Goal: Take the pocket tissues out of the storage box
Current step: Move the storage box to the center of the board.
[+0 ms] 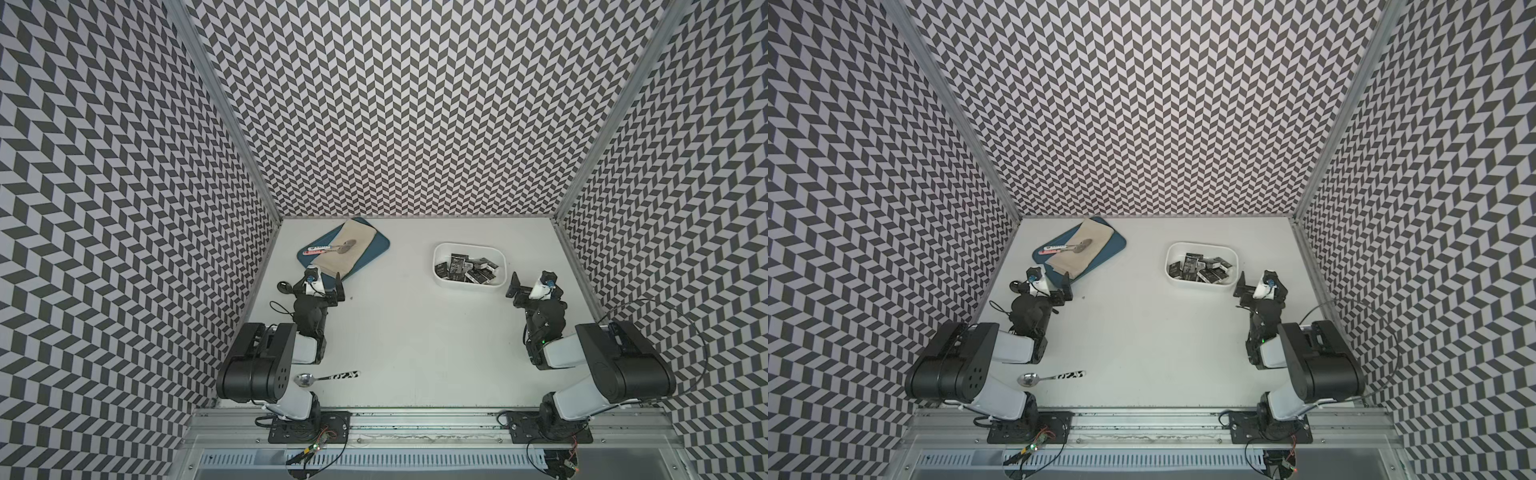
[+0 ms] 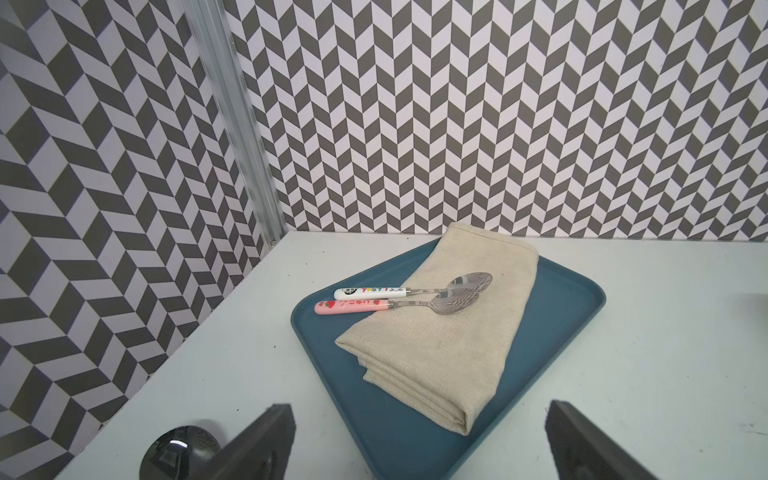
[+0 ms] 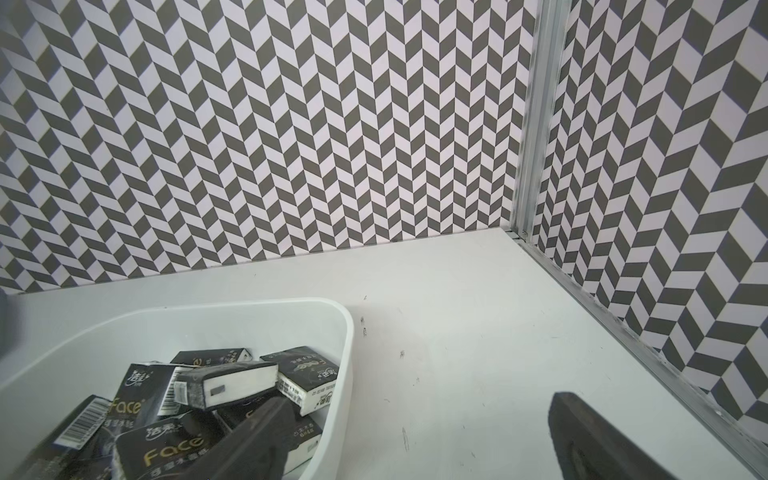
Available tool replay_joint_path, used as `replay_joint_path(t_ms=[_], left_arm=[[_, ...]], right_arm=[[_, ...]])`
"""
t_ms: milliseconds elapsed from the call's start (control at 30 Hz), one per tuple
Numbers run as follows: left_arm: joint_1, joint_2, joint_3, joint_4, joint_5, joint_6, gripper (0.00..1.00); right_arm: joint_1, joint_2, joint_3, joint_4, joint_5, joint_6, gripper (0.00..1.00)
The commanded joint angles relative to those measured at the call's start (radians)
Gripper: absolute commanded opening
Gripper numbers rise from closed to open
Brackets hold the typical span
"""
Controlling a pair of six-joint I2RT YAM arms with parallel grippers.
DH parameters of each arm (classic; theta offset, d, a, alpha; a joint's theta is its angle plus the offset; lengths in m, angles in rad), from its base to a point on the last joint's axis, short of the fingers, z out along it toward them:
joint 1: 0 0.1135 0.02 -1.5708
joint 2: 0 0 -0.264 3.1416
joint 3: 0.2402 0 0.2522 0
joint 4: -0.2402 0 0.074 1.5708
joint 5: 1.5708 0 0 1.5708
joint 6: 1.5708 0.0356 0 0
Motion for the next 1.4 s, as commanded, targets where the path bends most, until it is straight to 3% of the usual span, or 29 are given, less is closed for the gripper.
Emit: replay_joint_path(t_ms=[0, 733, 800, 900, 967, 1067, 1133, 1267, 1367], left_arm=[[0.005, -0.007, 0.016, 0.001, 0.015, -0.004, 0.99], [0.02, -0.006, 0.019, -0.005, 0.036, -0.014, 0.99], [0.019, -0.007, 0.019, -0.007, 0.037, -0.015, 0.99], [0.017, -0.009, 0.016, 0.0, 0.031, -0.013, 0.99], [-0.001, -0.017, 0.017, -0.005, -0.032, -0.015, 0.99], [-0.032, -0.056, 0.094, -0.161, -0.104, -0.005, 0.99], [-0.046, -0.076, 0.157, -0.283, -0.115, 0.008, 0.99], [-0.108, -0.144, 0.228, -0.396, -0.256, 0.011, 0.99], [-0.17, -0.195, 0.366, -0.587, -0.287, -0.032, 0.99]], right_arm=[[0.004, 0.008, 0.008, 0.064, -0.007, -0.007, 0.99], [0.004, 0.011, 0.009, 0.065, -0.004, -0.001, 0.99], [0.005, 0.014, 0.012, 0.064, -0.047, -0.019, 0.99], [0.005, 0.001, 0.037, 0.026, -0.058, -0.022, 0.99], [0.007, -0.043, 0.076, -0.062, 0.0, -0.002, 1.0], [0.007, -0.136, 0.131, -0.282, 0.035, 0.014, 0.99], [0.007, -0.168, 0.147, -0.329, 0.004, -0.007, 0.99], [0.024, -0.225, 0.216, -0.493, -0.013, -0.003, 0.99], [0.053, -0.256, 0.279, -0.609, -0.041, -0.009, 0.99]])
